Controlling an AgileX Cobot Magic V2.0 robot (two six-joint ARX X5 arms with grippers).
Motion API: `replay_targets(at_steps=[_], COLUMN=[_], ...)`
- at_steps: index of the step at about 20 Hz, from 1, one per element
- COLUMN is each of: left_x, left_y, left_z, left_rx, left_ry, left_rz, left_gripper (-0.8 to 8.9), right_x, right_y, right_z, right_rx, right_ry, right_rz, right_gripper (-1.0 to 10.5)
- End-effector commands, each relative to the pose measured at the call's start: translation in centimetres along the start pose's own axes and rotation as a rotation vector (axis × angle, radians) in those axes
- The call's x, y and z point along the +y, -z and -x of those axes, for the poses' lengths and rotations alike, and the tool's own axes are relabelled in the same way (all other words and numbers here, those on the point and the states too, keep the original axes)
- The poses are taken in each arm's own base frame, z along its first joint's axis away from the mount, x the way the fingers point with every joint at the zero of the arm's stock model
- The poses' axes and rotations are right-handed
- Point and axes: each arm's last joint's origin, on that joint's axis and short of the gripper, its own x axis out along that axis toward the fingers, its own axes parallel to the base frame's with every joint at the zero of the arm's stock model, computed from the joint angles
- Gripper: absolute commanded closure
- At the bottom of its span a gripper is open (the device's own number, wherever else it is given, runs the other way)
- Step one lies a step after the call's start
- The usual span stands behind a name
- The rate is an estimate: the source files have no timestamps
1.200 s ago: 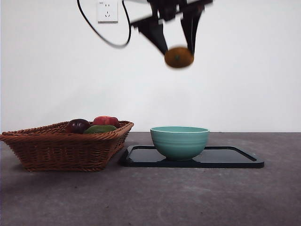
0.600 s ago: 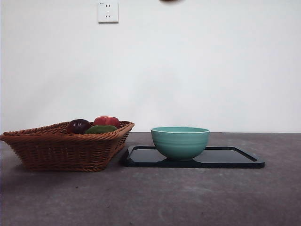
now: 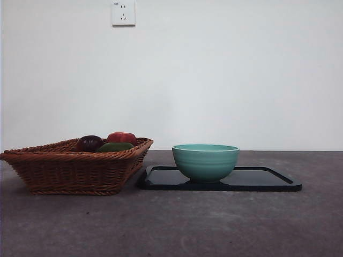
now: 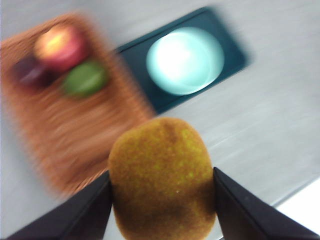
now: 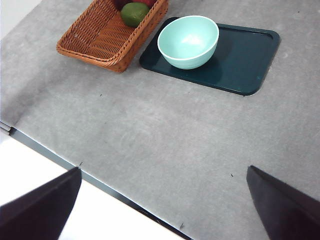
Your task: Pick up the wifruite, put it on the bowl, pick up the plate, put it on desk
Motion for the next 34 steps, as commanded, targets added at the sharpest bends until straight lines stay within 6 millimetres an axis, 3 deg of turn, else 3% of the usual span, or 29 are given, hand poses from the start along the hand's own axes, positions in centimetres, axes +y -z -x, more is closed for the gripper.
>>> replay_targets(at_steps=[1,5,13,26,34], left_x=[0.7,2.0,2.9,5.9,7.5], left_y=[1.6,3.0,2.2,-0.2,0.4], left_z=[-0.9,-2.6,-7.4,-20.1,-25.6], left_rx=[0.099,0.167,0.062,0.146,0.257], left_ry=[-0.057,-0.142,-0.166,-0.171,-0.182], left_rz=[0.050,0.096,0.162,0.220,0.246], left_gripper=[5.66,5.66,5.66,5.66,5.66], right_x=[0.1,0.1,0.1,0.1,0.1], right_y=[-0.2,-0.2,-0.2,-0.2,-0.2], right_z=[0.2,0.2,0.2,0.2,0.2], right_rx=[-0.013,-0.013,-0.013,-0.013,-0.013], right_ry=[-0.012,-0.013,-0.012,-0.012,-0.012], right_rz=[-0.010,-0.010,-0.010,-0.010,-0.010], right_gripper=[3.9,3.9,3.9,3.9,3.9])
